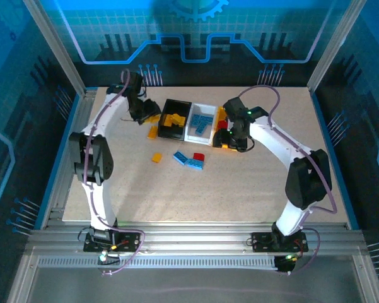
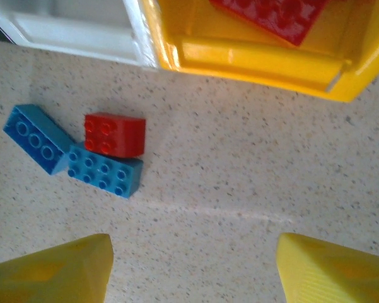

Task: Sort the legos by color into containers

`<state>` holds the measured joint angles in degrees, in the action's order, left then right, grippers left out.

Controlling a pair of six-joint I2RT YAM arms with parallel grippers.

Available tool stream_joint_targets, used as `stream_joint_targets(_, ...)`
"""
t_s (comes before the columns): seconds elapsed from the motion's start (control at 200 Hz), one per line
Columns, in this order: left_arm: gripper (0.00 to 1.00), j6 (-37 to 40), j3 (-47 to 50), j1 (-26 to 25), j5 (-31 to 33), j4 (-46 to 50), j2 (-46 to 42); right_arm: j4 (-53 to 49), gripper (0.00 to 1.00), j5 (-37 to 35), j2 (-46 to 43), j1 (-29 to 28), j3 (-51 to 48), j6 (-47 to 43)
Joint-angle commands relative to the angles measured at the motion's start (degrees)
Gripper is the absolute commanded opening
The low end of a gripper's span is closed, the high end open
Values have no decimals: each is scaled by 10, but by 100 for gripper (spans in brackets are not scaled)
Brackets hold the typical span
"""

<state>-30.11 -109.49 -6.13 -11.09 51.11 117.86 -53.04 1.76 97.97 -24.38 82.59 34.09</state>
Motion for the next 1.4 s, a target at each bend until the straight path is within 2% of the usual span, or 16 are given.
stream_joint_targets(0.0, 50, -38, -66, -4, -31, 30, 57, -7, 70, -17, -51, -8, -24, 8)
stream_joint_targets(0.285, 53, -74, -202, -27, -44, 52, 154, -12, 71, -26, -94, -5, -75, 24)
stream_joint_targets(0.465, 62, -77, -208, -33, -44, 53, 164, -11, 71, -21, -89, -6, -72, 25)
stream_joint_targets(0.73, 64, -53, -192, -34, -38, 67, 130, 0, 70, 10, -40, -23, -52, 7)
stream_joint_targets(0.871, 66, -12, -107, -40, -18, 65, 57, -22, 71, 24, 38, -57, 3, -32)
stream_joint_targets(1.031, 71, 43, 81, -47, 28, 50, -72, -31, 71, 30, 114, -91, 80, -39)
stream_joint_targets(1.221, 75, 56, 274, -46, 53, 23, -204, -62, 77, -31, 192, -117, 161, 54)
stream_joint_targets(1.391, 78, 41, 343, -46, 55, 5, -261, -58, 78, -87, 239, -138, 202, 132)
